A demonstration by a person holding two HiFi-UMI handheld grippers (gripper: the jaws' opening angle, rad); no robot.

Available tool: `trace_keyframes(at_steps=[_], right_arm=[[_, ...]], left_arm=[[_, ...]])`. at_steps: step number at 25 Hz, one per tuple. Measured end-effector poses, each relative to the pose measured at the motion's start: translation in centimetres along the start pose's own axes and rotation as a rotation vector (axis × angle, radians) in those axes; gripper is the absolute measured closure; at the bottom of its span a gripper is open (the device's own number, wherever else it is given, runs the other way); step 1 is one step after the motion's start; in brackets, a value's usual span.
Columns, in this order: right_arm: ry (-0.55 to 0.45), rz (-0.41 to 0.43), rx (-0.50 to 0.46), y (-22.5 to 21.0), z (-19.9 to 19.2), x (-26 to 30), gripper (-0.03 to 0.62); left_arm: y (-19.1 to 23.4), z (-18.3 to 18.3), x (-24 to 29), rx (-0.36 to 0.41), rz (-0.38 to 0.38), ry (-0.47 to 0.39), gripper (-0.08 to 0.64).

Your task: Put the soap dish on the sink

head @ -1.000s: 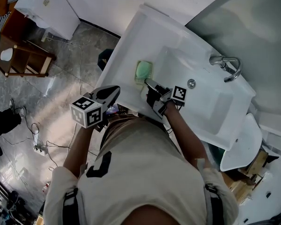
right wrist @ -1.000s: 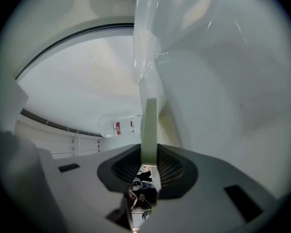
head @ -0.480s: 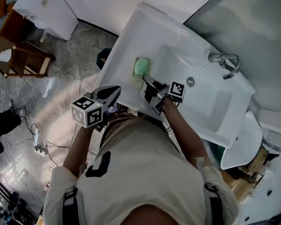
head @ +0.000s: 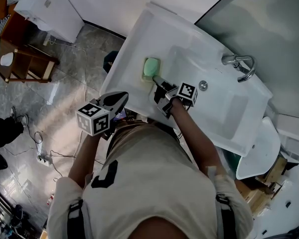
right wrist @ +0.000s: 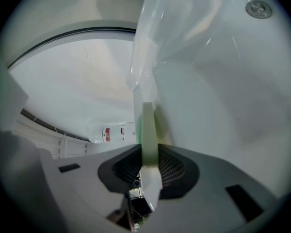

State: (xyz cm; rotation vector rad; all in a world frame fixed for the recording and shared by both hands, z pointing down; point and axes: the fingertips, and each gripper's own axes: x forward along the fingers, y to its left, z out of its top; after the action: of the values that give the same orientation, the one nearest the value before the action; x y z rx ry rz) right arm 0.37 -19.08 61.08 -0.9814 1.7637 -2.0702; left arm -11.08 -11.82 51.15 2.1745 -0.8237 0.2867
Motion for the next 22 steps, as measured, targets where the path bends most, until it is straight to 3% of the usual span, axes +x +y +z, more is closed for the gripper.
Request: trace_keyframes(at_steps=[12, 19, 22], right_arm=[[-0.056, -0.022, 0.041, 0.4, 1.9, 2.0, 0.511], [-0.039, -0.057, 0.101, -0.1, 2.4, 2.4, 0.503], [0.001, -0.035, 0.137, 0.4, 2.1, 2.6, 0.493]], left_arm=[[0.6, -0.3, 0.3, -0.004, 0.0, 0.014, 0.54], [1.5, -0.2, -0.2, -0.007, 0.013, 0.01, 0.54], [1.6, 0.0, -0.1, -0.008, 0.011, 0.01, 0.54]])
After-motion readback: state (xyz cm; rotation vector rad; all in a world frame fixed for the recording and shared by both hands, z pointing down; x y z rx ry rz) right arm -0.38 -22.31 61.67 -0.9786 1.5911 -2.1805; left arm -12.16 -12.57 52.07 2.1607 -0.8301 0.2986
